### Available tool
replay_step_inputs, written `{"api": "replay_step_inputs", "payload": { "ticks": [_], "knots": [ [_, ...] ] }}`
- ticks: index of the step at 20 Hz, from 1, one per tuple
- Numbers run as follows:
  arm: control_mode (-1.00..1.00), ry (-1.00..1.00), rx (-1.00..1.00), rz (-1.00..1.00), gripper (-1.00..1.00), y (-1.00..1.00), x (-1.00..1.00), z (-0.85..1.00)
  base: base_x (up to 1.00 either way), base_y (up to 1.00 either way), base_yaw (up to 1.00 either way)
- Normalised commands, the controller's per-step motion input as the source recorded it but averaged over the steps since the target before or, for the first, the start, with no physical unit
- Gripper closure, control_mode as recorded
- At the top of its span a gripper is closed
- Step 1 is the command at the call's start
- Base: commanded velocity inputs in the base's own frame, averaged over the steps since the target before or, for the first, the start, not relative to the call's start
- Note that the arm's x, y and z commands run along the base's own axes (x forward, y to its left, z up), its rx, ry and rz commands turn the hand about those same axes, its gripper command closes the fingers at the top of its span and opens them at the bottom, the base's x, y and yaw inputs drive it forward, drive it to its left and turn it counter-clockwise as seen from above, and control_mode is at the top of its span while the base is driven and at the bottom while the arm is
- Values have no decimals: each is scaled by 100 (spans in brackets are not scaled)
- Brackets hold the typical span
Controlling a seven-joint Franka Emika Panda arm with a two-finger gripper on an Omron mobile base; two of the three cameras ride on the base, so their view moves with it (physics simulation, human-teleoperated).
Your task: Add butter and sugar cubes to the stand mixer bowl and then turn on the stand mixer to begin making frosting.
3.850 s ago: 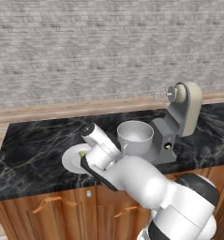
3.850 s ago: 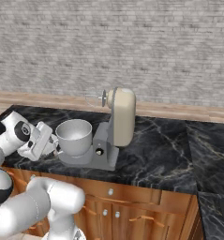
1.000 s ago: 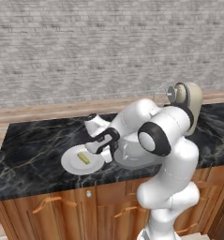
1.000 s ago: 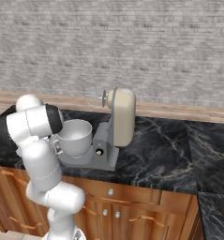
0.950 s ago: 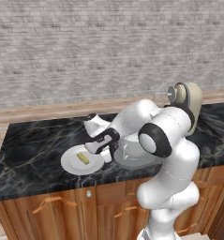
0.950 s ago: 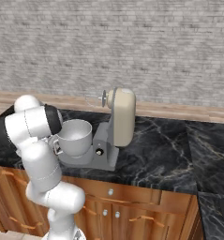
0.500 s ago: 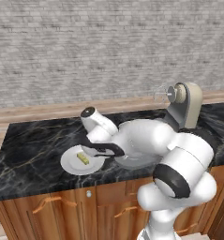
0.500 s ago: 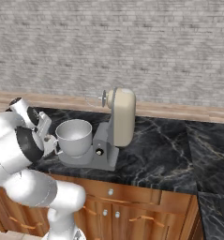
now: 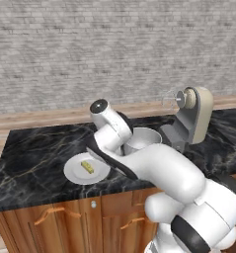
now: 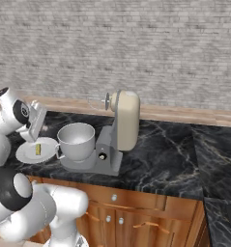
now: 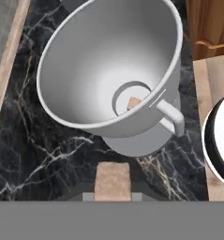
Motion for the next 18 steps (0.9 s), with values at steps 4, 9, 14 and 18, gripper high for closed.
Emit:
{"api": "replay_step_inputs", "payload": {
  "ticks": [4, 9, 14, 18],
  "knots": [
    [-100, 0, -1, -2, 100, 0, 0, 95, 0, 0, 0],
    [-100, 0, -4, -5, 100, -29, 0, 42, 0, 0, 0],
    [-100, 3, -6, -6, 100, -54, 1, -2, 0, 0, 0],
    [-100, 8, -2, -8, 100, -52, 0, -13, 0, 0, 0]
  ]
}}
